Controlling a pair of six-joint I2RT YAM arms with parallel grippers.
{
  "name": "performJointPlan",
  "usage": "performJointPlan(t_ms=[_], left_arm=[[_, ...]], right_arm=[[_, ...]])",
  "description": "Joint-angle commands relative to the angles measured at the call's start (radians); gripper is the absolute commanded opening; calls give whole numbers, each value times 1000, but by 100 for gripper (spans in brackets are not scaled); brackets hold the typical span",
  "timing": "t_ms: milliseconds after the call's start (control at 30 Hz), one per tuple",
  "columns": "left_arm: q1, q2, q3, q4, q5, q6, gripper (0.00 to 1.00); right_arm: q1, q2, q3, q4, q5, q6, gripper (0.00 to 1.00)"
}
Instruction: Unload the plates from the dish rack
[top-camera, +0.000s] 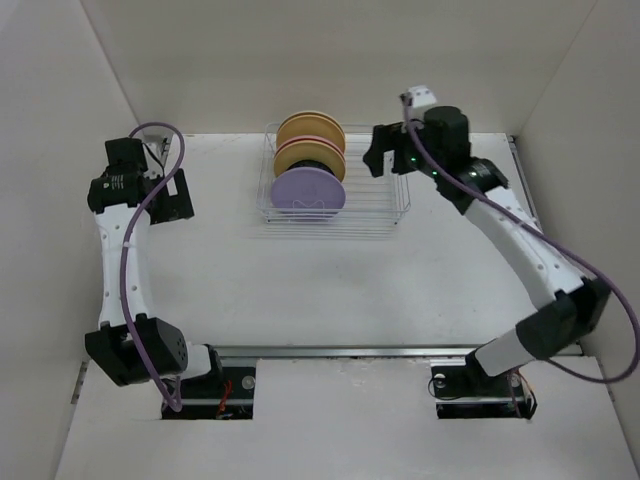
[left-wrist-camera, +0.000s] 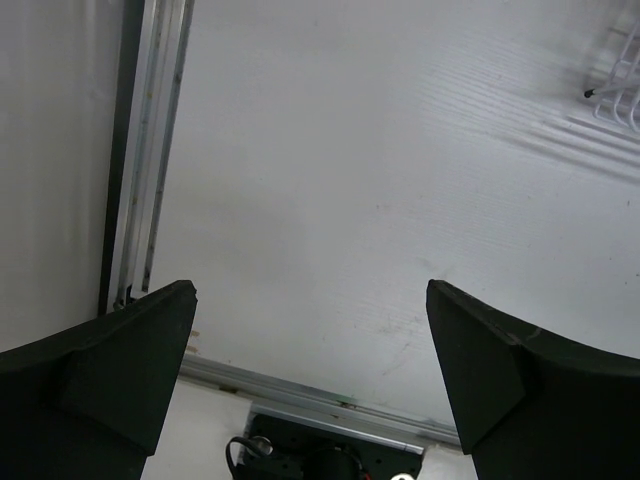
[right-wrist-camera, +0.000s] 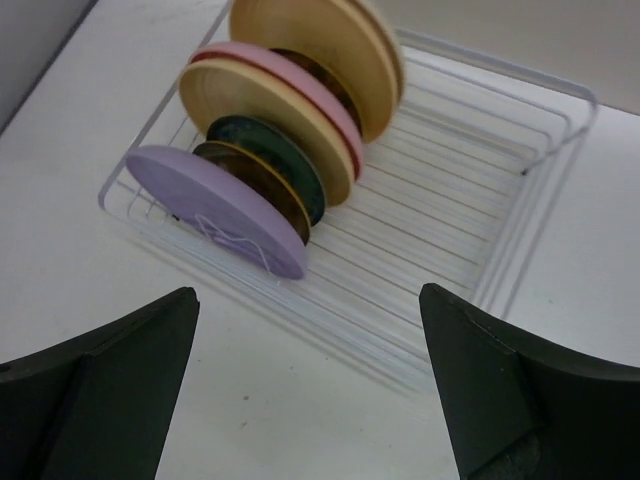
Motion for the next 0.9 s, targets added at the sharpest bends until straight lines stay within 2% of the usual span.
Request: performJointPlan(t_ms=[0, 100, 133, 233, 400, 567, 600, 667, 700, 833, 867], left_arm=[[4, 23, 100, -20, -8, 21, 100], [4, 55, 136, -20, -8, 21, 100], [4, 65, 145, -31, -8, 30, 100], [4, 108, 171, -51, -8, 30, 100], [4, 141, 171, -51, -17, 30, 100], [4, 150, 150, -51, 2, 30, 100], [4, 150, 139, -51, -7, 30, 100], [4, 150, 130, -51, -16, 30, 100], [4, 150, 130, -51, -16, 30, 100], [4, 150, 120, -33, -16, 30, 100], [4, 150, 108, -33, -27, 30, 100]], right_arm=[[68, 119, 93, 50, 14, -182, 97], [77, 246, 156, 69, -125, -229, 89], [77, 280, 177, 69, -157, -239, 78], [96, 403, 248, 69, -214, -253, 57], [105, 504, 291, 133, -214, -253, 57], [105, 572, 335, 133, -224, -262, 52], [105, 572, 335, 133, -224, -262, 43], [105, 572, 320, 165, -184, -262, 32], [105, 563, 311, 165, -173, -262, 23], [116, 514, 280, 184, -81, -299, 6], [116, 496, 238, 219, -16, -314, 3]])
